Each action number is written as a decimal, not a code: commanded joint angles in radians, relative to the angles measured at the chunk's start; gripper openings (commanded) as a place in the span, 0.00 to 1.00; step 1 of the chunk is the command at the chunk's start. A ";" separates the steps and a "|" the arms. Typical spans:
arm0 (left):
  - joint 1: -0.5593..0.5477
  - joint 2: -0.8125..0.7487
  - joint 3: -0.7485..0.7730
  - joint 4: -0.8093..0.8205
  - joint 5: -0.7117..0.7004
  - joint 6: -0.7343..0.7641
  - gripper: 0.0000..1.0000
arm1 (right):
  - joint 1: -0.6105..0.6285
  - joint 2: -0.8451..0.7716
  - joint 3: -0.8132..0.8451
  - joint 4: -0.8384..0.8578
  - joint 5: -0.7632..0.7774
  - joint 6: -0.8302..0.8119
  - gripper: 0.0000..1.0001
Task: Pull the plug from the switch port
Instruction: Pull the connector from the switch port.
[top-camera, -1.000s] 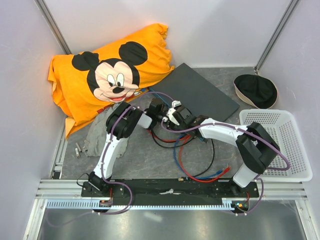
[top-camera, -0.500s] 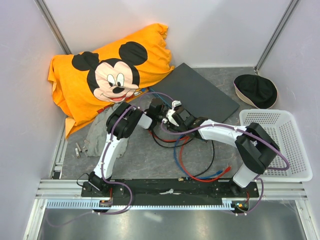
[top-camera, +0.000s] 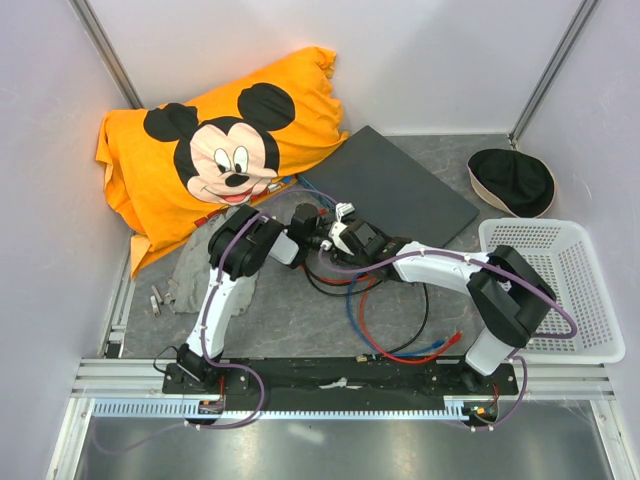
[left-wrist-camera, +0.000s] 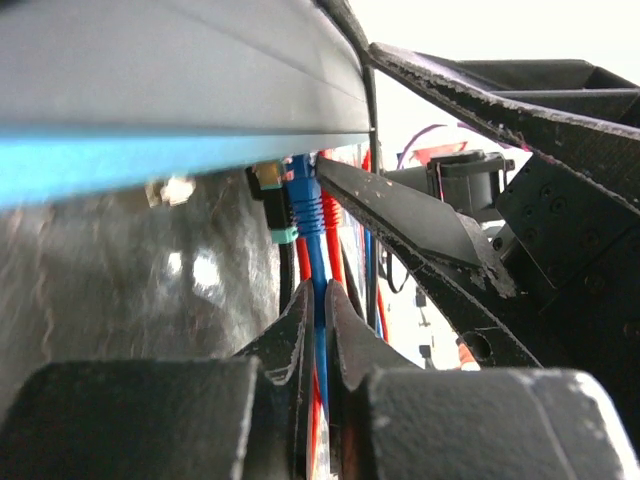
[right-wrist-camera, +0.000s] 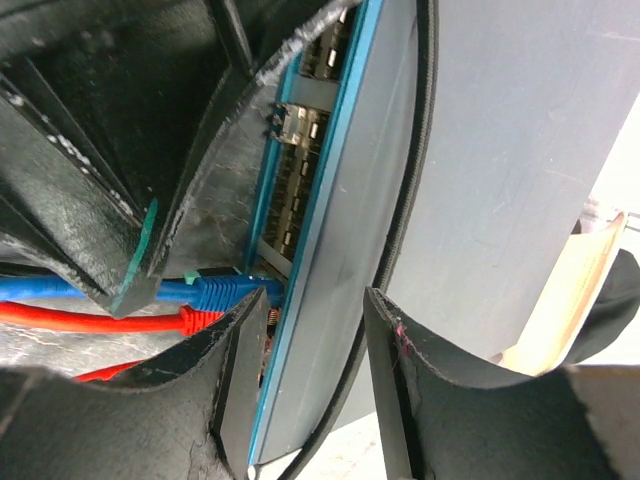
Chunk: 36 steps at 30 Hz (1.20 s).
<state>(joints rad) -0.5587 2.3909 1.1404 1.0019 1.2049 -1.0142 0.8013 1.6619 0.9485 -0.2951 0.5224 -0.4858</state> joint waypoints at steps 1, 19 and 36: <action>0.051 -0.065 -0.125 -0.115 0.105 0.014 0.02 | 0.006 0.055 -0.002 -0.027 -0.090 0.052 0.53; 0.059 -0.239 -0.111 -0.310 0.225 0.180 0.02 | -0.036 -0.085 0.278 -0.225 -0.098 0.196 0.54; 0.189 -0.554 0.272 -1.954 -0.289 1.537 0.02 | -0.243 -0.226 0.273 -0.200 -0.114 0.219 0.60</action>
<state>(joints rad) -0.4667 1.9167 1.3945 -0.4637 1.1606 0.0940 0.5655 1.4887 1.2285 -0.5182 0.4202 -0.2821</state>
